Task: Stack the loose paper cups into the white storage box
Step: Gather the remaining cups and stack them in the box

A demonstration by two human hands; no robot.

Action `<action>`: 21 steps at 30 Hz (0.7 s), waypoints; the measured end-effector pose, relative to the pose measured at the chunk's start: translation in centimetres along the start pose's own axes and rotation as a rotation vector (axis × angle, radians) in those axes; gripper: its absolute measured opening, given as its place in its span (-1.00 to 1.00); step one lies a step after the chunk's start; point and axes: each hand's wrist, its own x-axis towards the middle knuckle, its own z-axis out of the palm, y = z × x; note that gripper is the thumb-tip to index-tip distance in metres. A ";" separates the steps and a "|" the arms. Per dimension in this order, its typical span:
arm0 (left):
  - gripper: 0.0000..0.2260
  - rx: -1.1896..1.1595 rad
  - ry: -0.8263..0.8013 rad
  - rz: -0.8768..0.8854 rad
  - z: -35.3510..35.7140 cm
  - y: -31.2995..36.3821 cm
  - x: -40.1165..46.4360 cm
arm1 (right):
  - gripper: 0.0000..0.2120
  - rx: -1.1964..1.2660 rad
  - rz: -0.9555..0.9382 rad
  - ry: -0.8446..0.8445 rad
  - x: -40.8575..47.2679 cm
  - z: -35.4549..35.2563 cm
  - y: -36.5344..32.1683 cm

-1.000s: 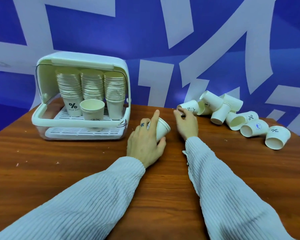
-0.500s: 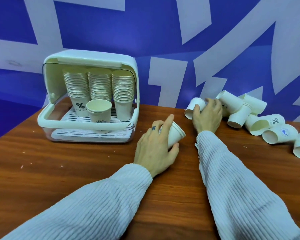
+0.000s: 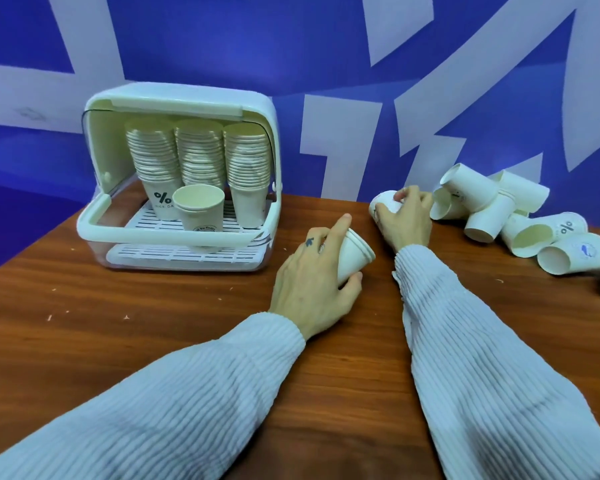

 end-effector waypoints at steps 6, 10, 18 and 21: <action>-0.27 -0.031 -0.004 -0.027 -0.3 0.5 -0.5 | -0.41 0.024 0.045 -0.219 -3.0 -1.9 -0.8; -0.27 -0.150 0.049 -0.045 -2.1 1.2 -0.7 | -0.56 0.298 0.017 -0.055 -5.8 -3.0 -2.8; -0.30 -0.426 0.605 -0.106 -11.7 -5.1 -1.7 | -0.72 0.412 -0.500 -0.132 -11.2 -2.2 -14.3; -0.29 -0.435 0.689 -0.215 -13.4 -8.4 -2.0 | -0.77 0.273 -0.702 -0.188 -12.5 0.6 -18.7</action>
